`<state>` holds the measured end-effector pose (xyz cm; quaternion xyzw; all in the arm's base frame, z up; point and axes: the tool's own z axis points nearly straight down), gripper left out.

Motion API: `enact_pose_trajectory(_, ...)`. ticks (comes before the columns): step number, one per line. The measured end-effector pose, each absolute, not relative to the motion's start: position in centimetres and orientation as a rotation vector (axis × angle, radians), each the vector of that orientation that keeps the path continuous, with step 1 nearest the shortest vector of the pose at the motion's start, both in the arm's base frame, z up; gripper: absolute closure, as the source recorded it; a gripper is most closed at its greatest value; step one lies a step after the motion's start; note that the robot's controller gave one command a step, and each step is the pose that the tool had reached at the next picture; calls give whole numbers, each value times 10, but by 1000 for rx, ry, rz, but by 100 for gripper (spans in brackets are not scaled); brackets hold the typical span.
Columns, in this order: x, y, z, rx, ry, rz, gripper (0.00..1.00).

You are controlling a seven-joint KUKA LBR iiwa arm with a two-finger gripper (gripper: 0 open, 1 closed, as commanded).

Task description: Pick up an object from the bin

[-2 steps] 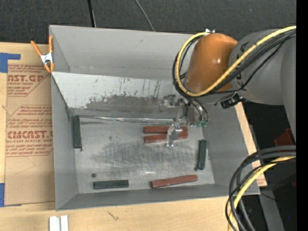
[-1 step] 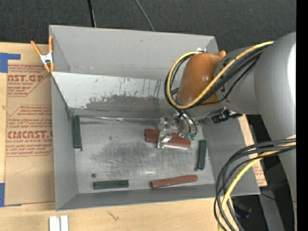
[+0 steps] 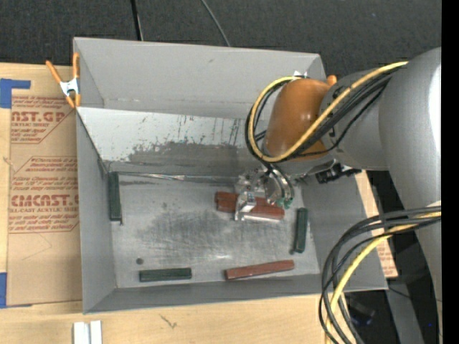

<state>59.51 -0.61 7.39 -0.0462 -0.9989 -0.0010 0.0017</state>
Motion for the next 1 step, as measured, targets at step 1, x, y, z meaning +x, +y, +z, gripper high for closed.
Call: enact_pose_trajectory(1,568,-7,205,584,-3093,2,100)
